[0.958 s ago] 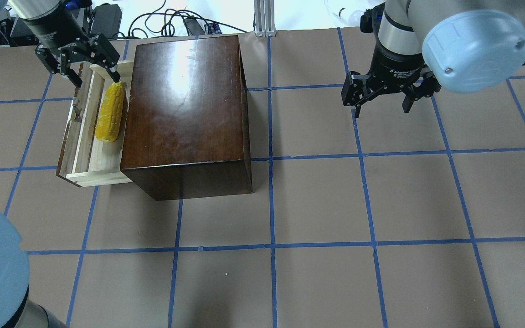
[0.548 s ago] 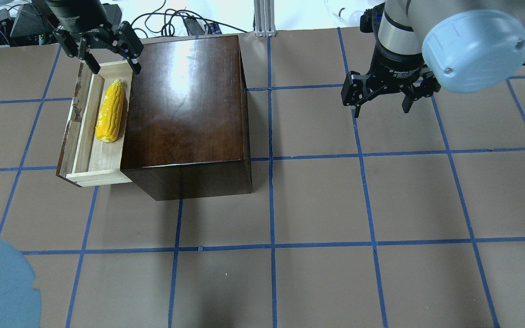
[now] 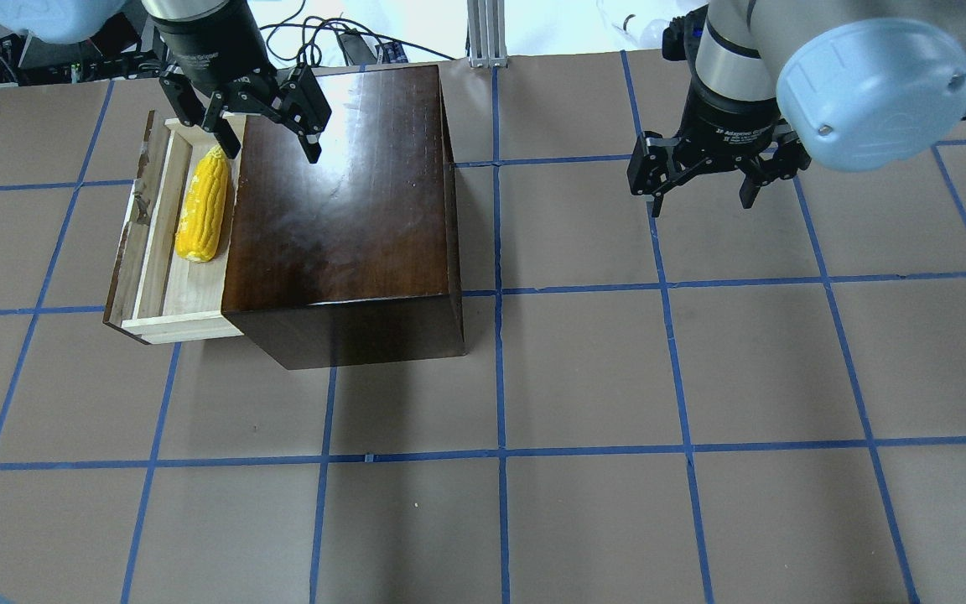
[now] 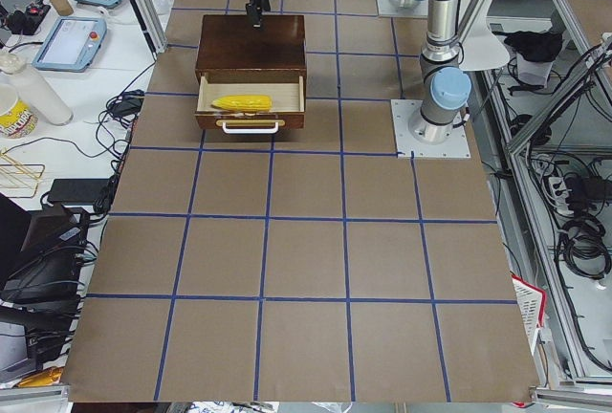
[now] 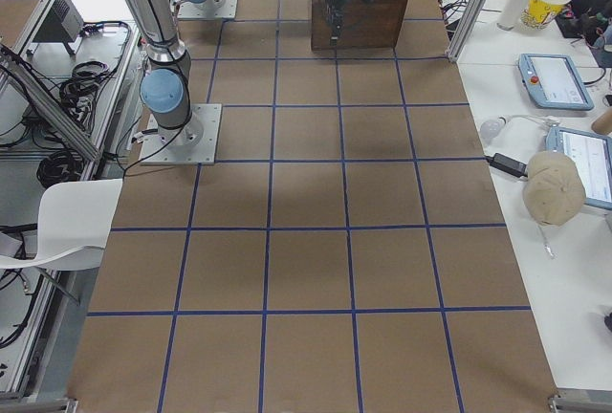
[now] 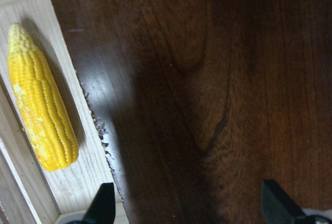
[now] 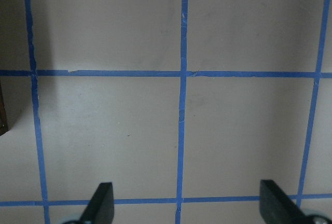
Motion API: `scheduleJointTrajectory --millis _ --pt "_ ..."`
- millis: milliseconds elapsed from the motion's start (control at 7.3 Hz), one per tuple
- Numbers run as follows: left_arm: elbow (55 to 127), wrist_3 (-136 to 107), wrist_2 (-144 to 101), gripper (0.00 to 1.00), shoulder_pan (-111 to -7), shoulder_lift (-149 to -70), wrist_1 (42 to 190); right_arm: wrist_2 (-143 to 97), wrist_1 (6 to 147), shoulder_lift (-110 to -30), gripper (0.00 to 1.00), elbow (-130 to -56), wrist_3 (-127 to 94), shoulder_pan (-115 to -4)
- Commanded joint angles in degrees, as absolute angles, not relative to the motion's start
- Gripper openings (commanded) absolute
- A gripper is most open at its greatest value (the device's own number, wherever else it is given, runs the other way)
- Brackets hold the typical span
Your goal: Open drawer and put corn inside
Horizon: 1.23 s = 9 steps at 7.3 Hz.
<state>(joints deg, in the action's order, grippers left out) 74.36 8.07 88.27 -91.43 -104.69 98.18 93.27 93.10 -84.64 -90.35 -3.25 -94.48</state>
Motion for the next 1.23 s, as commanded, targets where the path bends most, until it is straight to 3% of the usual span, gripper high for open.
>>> scheduleJointTrajectory --millis 0,274,1095 --pt "79.95 7.56 88.33 1.0 -91.5 -101.35 96.25 93.34 93.08 -84.64 1.0 -90.35 -3.25 -94.48" --pt "84.27 7.56 88.33 1.0 -90.71 -99.41 91.24 93.34 93.08 -84.64 1.0 -90.35 -3.25 -94.48" --pt "84.29 7.47 88.51 1.0 -90.53 -97.91 91.41 93.43 93.16 -84.73 1.0 -90.35 -3.25 -94.48"
